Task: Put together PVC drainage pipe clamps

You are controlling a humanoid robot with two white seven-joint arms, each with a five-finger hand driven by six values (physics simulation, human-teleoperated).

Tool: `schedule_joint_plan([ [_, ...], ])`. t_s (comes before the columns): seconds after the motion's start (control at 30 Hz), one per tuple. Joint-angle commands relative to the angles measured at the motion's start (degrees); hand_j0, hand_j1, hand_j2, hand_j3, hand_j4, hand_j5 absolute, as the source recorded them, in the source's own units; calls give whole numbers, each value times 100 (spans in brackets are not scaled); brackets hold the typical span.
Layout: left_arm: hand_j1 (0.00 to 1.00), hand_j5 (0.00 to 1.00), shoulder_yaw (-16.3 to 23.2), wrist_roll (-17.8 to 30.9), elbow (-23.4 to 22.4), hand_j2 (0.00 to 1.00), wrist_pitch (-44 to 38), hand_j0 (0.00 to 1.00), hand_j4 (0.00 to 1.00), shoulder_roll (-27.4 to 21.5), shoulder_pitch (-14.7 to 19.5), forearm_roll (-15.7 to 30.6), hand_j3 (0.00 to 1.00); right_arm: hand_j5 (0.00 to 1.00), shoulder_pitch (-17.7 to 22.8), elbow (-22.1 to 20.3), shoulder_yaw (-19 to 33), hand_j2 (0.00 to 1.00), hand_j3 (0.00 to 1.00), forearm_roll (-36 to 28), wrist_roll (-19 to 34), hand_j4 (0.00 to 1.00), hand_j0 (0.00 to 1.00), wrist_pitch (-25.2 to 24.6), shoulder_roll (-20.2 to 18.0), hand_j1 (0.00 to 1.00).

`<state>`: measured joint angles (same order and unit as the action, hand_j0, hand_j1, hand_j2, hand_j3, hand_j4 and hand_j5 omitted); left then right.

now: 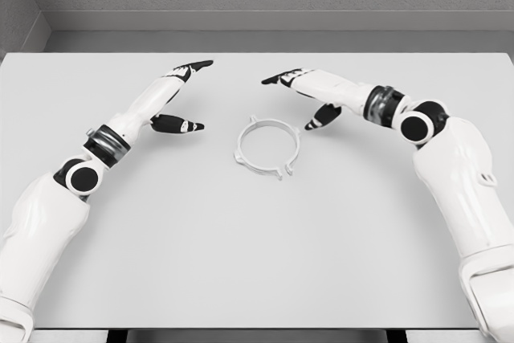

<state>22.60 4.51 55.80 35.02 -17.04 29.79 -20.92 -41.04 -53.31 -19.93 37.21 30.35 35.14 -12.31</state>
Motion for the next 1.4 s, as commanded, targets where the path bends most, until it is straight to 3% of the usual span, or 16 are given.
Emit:
schedule_joint_plan([
  [0.0,100,100,-1,-3,10,100,-2,100,100,-2,0,35,100,100,0,5,-37,100,100,-38,-3,100,100,-14,27,100],
  [1.17,100,100,-10,-3,168,100,-2,100,100,-2,0,35,100,100,-26,5,-107,100,100,-38,-3,100,100,-14,-17,100],
  [1.37,100,100,-10,-3,151,100,-2,100,100,-2,-9,35,100,100,-202,462,-98,100,100,-38,-12,100,100,-14,9,100],
])
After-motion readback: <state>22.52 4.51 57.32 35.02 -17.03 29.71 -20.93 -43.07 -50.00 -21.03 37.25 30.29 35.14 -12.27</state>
